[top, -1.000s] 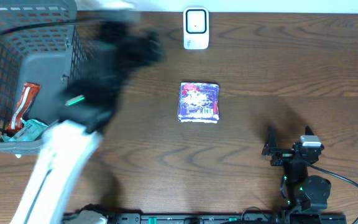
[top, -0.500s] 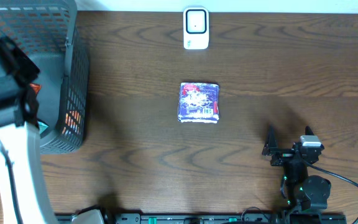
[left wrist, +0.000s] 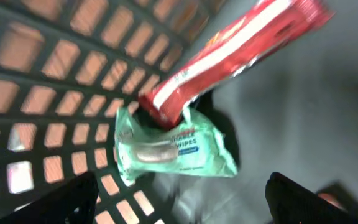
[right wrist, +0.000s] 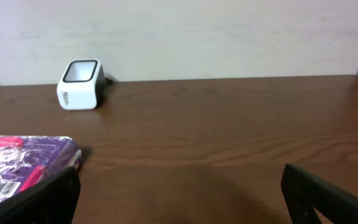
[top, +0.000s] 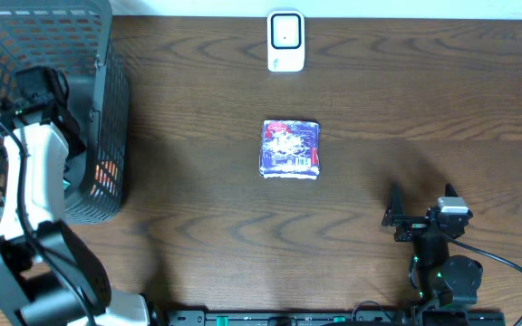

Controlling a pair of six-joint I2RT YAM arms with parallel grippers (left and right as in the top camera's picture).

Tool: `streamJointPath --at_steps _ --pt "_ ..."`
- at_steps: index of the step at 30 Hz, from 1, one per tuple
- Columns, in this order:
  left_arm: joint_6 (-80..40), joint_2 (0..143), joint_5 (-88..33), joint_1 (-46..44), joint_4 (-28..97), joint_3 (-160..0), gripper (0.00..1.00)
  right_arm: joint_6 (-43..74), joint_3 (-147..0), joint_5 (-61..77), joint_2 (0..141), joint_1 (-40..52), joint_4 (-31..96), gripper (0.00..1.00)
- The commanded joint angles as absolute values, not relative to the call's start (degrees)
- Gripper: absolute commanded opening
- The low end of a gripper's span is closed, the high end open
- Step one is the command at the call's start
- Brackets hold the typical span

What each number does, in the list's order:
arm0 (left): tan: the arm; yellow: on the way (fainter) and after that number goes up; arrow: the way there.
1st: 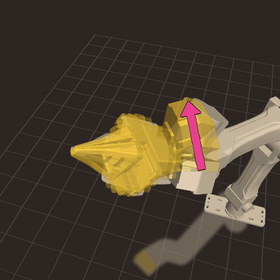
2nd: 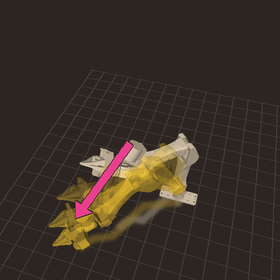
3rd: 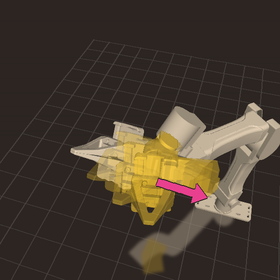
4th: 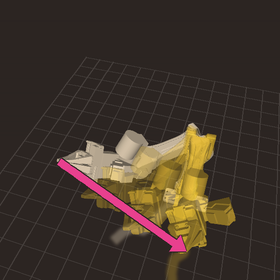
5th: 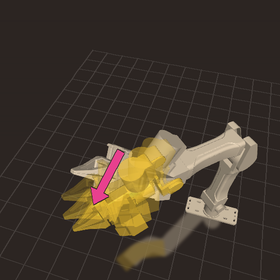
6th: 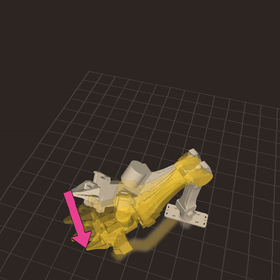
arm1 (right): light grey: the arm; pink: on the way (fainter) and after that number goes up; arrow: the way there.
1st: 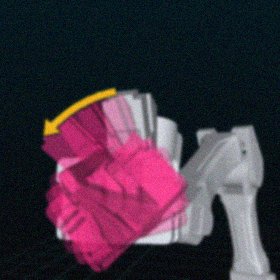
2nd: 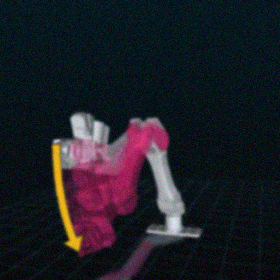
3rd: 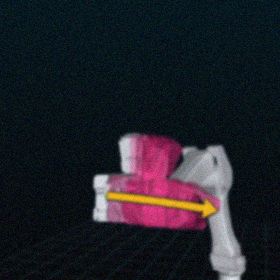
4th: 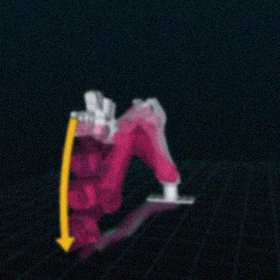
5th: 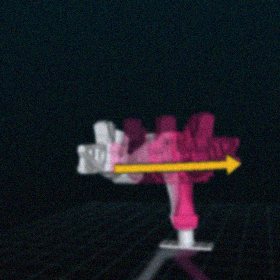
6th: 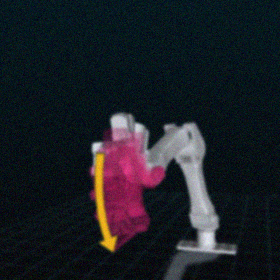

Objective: Scan the item barcode
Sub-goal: 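Reach the left gripper into the basket and grasp the green wipes pack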

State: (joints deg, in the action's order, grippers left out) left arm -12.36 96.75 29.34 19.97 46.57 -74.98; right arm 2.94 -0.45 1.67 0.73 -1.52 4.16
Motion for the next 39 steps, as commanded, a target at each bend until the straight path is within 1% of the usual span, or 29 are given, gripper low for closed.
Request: streamJointPath --at_steps 1,4,10,15,19,23,34,39 --pt "-17.76 100.4 30.46 22.39 48.88 -75.2 0.86 2.5 -0.4 1.63 0.49 -0.67 4.45 0.99" --pt "-21.41 102.59 29.5 24.21 50.59 -75.2 0.86 2.48 -0.4 1.63 0.49 -0.67 4.45 0.99" --pt "-21.37 104.95 22.5 26.35 50.83 -75.2 0.86 2.5 -0.4 1.63 0.49 -0.67 4.45 0.99" --pt "-21.87 106.08 22.04 26.46 50.3 -75.2 0.87 2.48 -0.4 1.63 0.49 -0.67 4.45 0.99" --pt "-24.62 107.0 21.96 26.46 50.09 -75.2 0.87 2.48 -0.4 1.63 0.49 -0.67 4.45 0.99" --pt "-25.1 107.83 19.97 26.48 49.84 -74.5 0.87 2.5 -0.4 1.63 0.49 -0.67 4.45 0.99" --pt "-25.39 108.03 20.12 28.08 41.36 -73.06 0.87 2.5 -0.4 1.63 0.49 -0.67 4.45 0.99" --pt "-25.39 108.49 20.14 28.23 39.99 -71.72 0.84 2.5 -0.4 1.63 0.49 -0.67 4.45 0.99"
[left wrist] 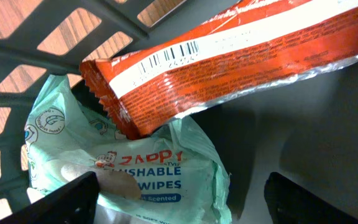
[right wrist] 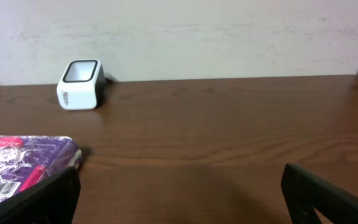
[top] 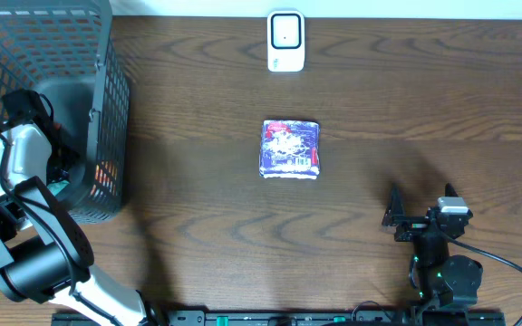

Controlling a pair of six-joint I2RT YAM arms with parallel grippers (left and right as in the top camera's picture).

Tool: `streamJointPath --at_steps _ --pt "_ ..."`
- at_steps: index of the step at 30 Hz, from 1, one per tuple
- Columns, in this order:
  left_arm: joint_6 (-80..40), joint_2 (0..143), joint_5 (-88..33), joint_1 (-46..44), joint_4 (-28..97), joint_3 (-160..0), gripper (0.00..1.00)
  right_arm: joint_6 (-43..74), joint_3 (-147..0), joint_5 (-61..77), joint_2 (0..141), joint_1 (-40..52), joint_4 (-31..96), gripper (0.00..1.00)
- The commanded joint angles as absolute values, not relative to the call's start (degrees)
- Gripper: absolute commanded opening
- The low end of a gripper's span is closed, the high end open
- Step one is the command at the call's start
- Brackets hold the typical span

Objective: Scan the item barcode
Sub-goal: 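Reach the left gripper into the basket and grasp the green wipes pack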

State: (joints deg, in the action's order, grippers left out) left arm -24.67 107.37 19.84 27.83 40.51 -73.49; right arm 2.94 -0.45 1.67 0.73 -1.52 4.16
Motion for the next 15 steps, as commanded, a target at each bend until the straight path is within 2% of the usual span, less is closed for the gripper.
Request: streamJointPath --at_steps 1,2,3,5,8,10,15 --pt "-25.39 108.77 20.14 28.23 39.75 -71.31 0.83 2.48 -0.4 1.63 0.49 -0.67 4.45 0.99" --pt "-25.39 109.16 20.14 28.23 39.68 -71.07 0.8 2.5 -0.4 1.63 0.49 -0.67 4.45 0.99" --pt "-25.39 109.97 20.14 28.23 39.62 -70.65 0.72 2.5 -0.4 1.63 0.49 -0.67 4.45 0.99" --pt "-25.39 111.11 20.12 28.23 39.9 -70.39 0.49 2.48 -0.4 1.63 0.49 -0.67 4.45 0.99" --pt "-25.36 112.22 20.12 28.23 40.47 -70.35 0.29 2.48 -0.4 1.63 0.49 -0.67 4.45 0.99" --pt "-25.36 112.2 20.14 28.23 40.88 -70.37 0.08 2.5 -0.4 1.63 0.49 -0.67 4.45 0.99" --pt "-25.41 109.34 19.92 28.16 42.65 -71.33 0.07 2.48 -0.4 1.63 0.49 -0.67 4.45 0.99"
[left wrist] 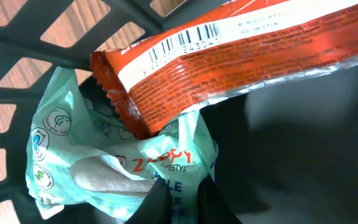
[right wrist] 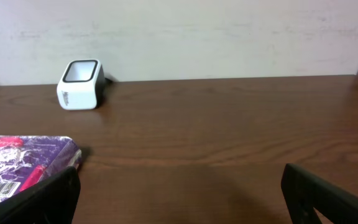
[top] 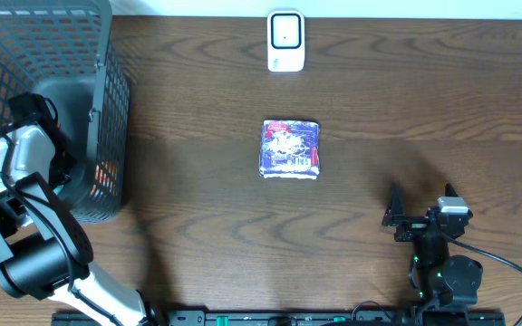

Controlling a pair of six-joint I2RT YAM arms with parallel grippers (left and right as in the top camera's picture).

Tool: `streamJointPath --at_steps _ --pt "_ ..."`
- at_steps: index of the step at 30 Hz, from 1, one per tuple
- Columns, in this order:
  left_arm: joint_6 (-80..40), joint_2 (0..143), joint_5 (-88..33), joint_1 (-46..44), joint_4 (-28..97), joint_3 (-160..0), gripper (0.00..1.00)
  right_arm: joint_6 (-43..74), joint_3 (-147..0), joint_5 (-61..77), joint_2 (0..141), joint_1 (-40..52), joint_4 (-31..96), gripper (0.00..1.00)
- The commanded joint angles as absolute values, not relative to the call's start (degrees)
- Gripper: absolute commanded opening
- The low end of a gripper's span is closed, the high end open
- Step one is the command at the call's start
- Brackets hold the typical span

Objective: Scan the item barcode
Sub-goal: 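Reach the left gripper into the basket and grasp the green wipes pack, then carry the green wipes pack out and set it left of the purple pack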

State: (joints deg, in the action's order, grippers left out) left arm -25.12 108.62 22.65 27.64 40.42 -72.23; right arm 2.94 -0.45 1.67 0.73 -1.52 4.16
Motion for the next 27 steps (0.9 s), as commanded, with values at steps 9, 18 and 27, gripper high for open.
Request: streamJointPath --at_steps 9,18,27 --pt "-25.45 87.68 8.32 28.16 38.11 -72.29 0.07 2.48 -0.4 1.63 0.49 -0.67 4.45 0.99" --pt "-31.31 67.13 -12.36 27.94 22.22 -72.29 0.07 2.5 -0.4 1.63 0.49 -0.67 4.45 0.99" --pt "-28.42 59.94 -25.5 8.27 12.4 -72.29 0.07 2.48 -0.4 1.63 0.49 -0.67 4.45 0.99"
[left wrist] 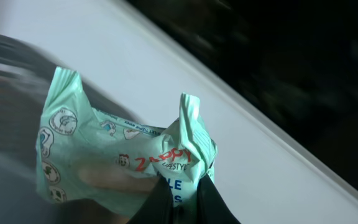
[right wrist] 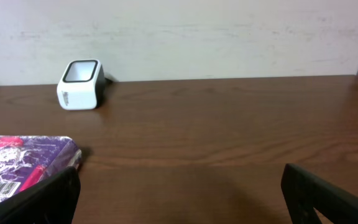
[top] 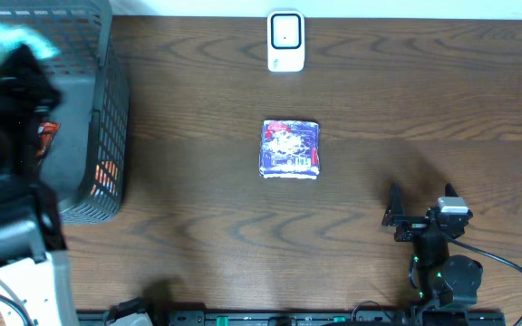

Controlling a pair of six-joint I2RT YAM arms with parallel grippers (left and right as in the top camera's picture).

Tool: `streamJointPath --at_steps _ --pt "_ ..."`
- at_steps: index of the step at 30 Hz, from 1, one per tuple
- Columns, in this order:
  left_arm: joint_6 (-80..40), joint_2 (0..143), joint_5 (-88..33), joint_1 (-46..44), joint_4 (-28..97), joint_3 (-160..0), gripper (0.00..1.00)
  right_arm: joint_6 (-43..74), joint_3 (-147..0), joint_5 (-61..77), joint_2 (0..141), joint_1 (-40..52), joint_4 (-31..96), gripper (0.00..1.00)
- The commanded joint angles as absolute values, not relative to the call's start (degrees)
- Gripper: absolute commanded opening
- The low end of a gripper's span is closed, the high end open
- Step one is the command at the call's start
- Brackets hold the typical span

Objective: Scan the item barcode
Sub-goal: 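Carry the green wipes pack out and set it left of the purple pack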

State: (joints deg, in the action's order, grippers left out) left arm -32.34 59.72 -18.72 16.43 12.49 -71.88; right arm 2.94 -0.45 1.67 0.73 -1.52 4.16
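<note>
My left gripper is shut on a mint-green pack of wipes, pinching its lower edge. Overhead, that arm is raised high over the basket and blurred, with the wipes pack at the top left. The white barcode scanner stands at the table's far edge, also seen from the right wrist as the scanner. My right gripper rests open at the near right with nothing between its fingers.
A dark wire basket stands at the left, with an orange-red packet still inside. A purple printed pack lies mid-table in front of the scanner; the right wrist shows the purple pack at its left edge.
My left gripper, then shut on the wipes pack down inside the basket under the orange-red packet, now holds the pack high above the basket. The right arm has not moved.
My left gripper was open in the basket, above the wipes and the orange-red packet. It was then closer to them, still open. After that it was shut on the wipes pack, and now the pack is lifted out. The right arm stayed still throughout.
</note>
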Motion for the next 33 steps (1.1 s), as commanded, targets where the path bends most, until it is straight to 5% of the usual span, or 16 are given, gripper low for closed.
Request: streamJointPath --at_steps 1,7,13,26,31,33 --pt "-23.68 60.38 -25.5 4.47 12.8 -72.27 0.07 2.48 -0.4 1.63 0.49 -0.67 4.45 0.99" --pt "1.74 66.37 -19.88 -13.69 15.86 -72.23 0.07 2.5 -0.4 1.63 0.49 -0.67 4.45 0.99" --pt "19.79 78.54 -5.63 -22.55 24.75 -72.23 0.07 2.5 -0.4 1.63 0.49 -0.67 4.45 0.99" --pt "24.12 101.6 -9.96 -22.96 33.43 -72.23 0.08 2.48 -0.4 1.63 0.49 -0.67 4.45 0.99" --pt "21.8 103.53 -17.43 -22.98 33.41 -72.23 0.37 2.48 -0.4 1.63 0.49 -0.67 4.45 0.99" --pt "21.74 103.0 -20.64 -22.98 33.39 -72.25 0.37 2.48 -0.4 1.63 0.49 -0.67 4.45 0.99"
